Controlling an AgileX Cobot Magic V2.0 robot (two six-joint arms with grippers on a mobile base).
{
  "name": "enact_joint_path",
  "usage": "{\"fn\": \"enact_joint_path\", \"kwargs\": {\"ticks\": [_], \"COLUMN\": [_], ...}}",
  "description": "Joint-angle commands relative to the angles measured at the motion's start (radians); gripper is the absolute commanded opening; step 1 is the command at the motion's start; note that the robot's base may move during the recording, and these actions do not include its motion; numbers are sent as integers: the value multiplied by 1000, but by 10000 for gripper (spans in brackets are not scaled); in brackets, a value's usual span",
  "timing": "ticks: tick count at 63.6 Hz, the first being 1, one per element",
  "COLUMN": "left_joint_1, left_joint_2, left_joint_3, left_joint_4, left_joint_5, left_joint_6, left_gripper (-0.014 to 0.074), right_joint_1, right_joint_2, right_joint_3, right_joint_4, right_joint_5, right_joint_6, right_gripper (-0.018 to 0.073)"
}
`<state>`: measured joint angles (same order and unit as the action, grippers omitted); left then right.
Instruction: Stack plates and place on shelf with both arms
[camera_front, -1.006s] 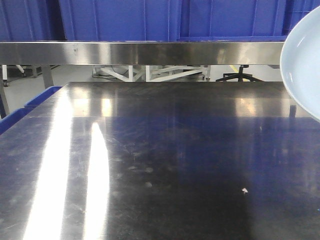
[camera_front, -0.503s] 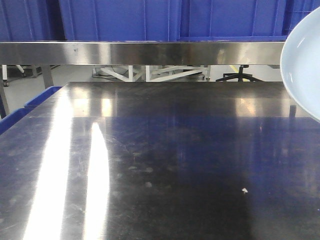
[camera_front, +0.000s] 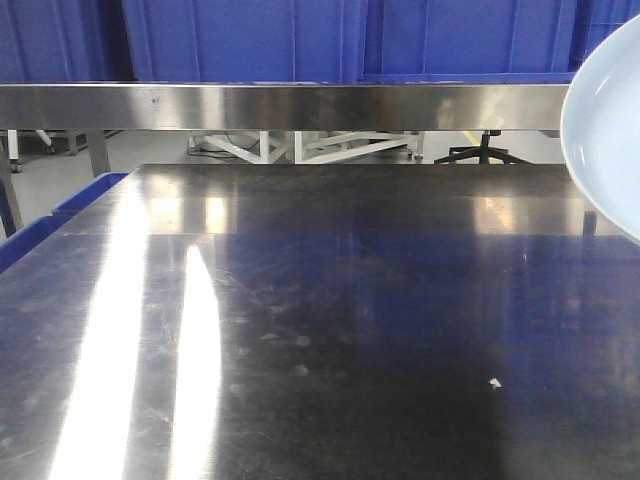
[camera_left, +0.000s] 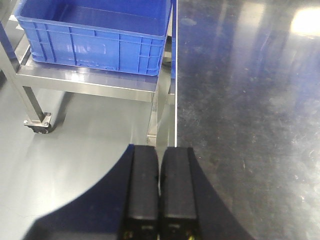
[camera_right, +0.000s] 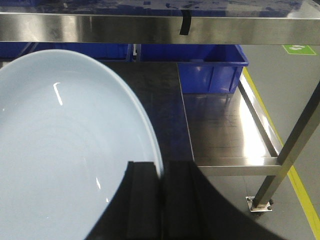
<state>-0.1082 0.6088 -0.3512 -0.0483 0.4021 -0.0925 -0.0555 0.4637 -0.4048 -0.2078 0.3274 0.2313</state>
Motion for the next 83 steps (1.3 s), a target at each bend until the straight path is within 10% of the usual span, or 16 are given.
{"fn": "enact_joint_path", "kwargs": {"ticks": [1, 83], "left_joint_1": [1, 1], "left_joint_2": [-2, -2], "left_joint_3": [-30, -30], "left_joint_4": [-7, -7], "left_joint_5": [-63, -63], "left_joint_6": [-10, -10], "left_gripper": [83, 83], "right_joint_1": [-5, -5], "right_joint_2": [2, 2], "right_joint_3": [-31, -31], "right_joint_4": [-8, -8], "right_joint_5": [-91, -91], "right_joint_6": [-2, -2], "right_gripper": [29, 29]}}
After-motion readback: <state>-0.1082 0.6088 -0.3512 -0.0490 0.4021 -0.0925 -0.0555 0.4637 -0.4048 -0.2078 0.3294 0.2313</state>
